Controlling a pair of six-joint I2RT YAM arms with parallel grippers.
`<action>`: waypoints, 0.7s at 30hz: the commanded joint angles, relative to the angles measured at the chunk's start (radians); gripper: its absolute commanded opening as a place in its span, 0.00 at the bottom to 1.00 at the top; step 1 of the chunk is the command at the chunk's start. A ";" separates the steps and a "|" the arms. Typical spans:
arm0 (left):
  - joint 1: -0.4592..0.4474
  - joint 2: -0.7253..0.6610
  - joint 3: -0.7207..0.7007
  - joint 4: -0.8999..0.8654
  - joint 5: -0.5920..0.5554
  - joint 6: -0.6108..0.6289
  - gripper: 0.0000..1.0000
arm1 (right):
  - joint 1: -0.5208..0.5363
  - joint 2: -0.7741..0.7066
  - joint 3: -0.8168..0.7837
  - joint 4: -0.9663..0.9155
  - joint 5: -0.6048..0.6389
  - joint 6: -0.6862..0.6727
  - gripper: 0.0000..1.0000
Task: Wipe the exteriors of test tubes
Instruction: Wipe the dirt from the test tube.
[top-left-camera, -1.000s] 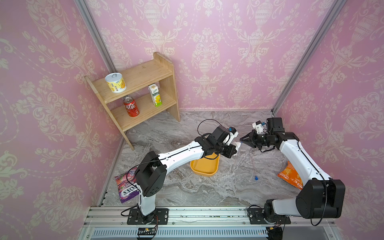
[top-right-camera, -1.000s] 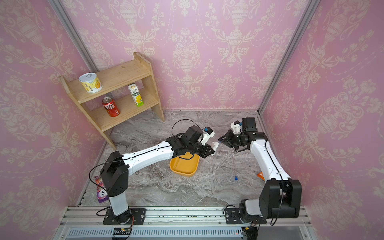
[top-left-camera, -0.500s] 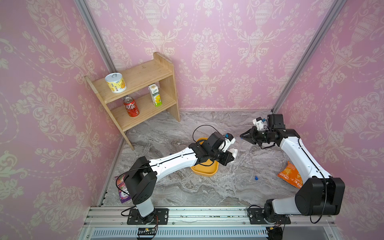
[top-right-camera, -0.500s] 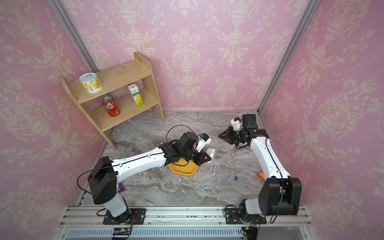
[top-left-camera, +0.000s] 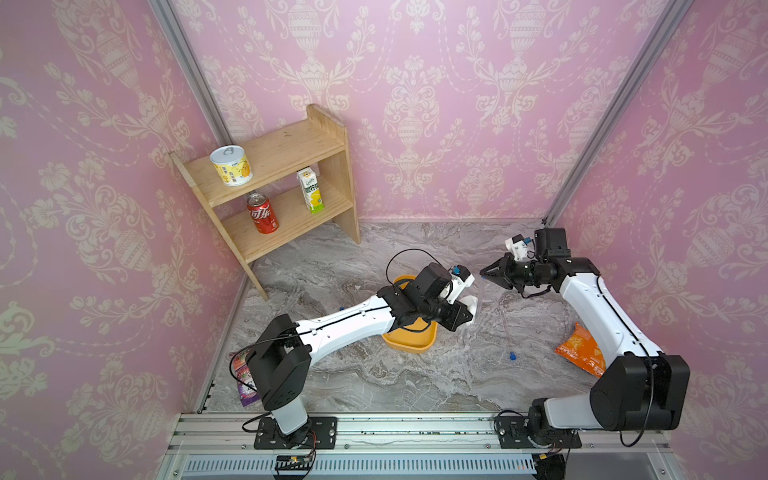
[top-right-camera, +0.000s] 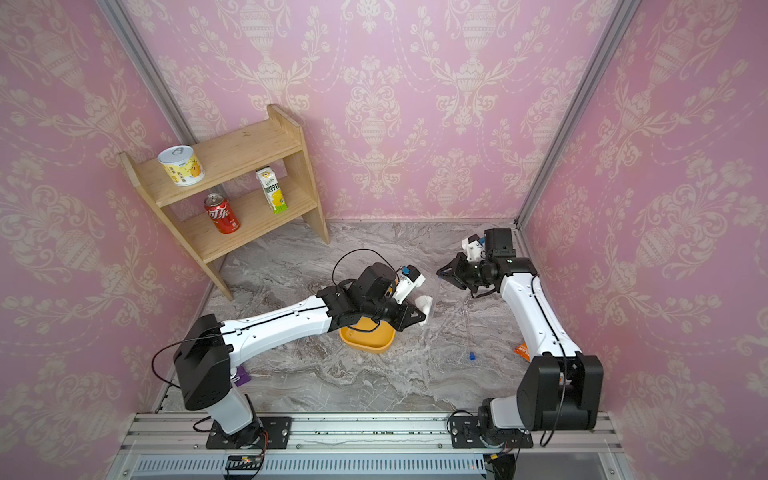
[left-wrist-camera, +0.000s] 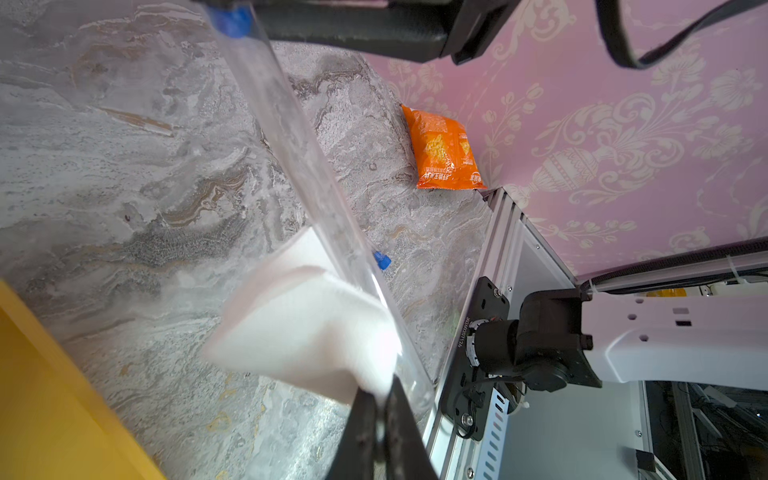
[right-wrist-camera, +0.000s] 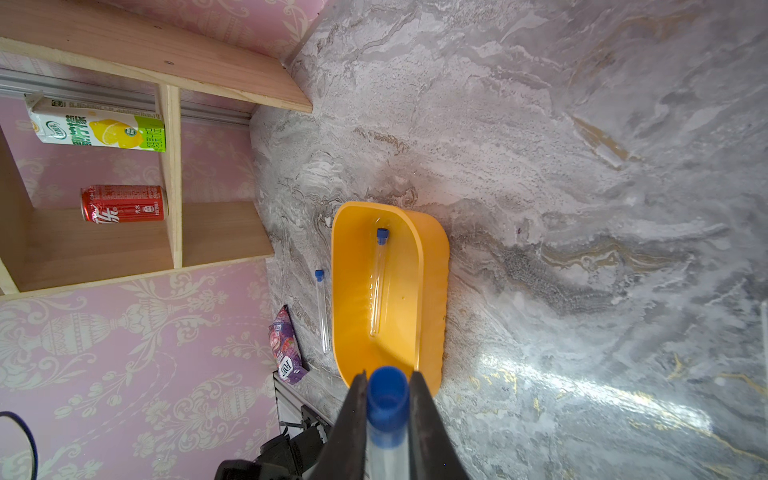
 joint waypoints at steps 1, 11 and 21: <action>-0.005 0.040 0.070 -0.032 0.011 0.032 0.08 | 0.005 -0.012 0.019 -0.025 0.000 -0.031 0.07; 0.010 0.107 0.163 -0.048 0.010 0.051 0.08 | 0.005 -0.028 0.015 -0.039 -0.010 -0.036 0.07; 0.038 0.191 0.282 -0.076 0.020 0.073 0.08 | 0.006 -0.041 0.015 -0.062 -0.014 -0.046 0.07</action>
